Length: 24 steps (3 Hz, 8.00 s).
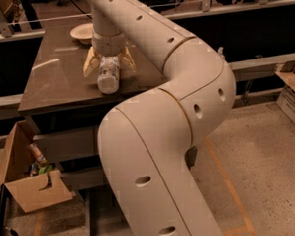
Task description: Place blue plastic bottle into bottom drawer
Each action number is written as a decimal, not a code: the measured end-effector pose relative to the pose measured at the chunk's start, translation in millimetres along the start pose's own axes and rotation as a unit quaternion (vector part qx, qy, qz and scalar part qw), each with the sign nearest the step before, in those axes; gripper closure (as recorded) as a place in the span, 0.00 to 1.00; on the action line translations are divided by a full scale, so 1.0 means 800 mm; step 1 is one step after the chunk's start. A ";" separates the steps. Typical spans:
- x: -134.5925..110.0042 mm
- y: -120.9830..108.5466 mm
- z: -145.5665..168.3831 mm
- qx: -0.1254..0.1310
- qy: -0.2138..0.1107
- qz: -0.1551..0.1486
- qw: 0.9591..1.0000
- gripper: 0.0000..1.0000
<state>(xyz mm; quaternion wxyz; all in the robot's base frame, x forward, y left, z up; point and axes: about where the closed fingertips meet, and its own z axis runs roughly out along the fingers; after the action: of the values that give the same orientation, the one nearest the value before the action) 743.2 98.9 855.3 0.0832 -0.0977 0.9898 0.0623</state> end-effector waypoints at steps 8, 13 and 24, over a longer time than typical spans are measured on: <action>0.294 -0.002 -0.045 -0.085 0.010 -0.409 0.908 1.00; 0.371 -0.020 0.228 0.031 -0.002 -0.603 0.797 1.00; 0.393 -0.071 0.620 0.057 -0.061 -0.724 0.684 1.00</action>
Offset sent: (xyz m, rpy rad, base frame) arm -0.0276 0.0034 -0.0286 -0.0462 0.0948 0.0531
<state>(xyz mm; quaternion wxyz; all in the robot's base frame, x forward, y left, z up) 526.7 55.2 308.2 0.1683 -0.7753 0.6050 -0.0677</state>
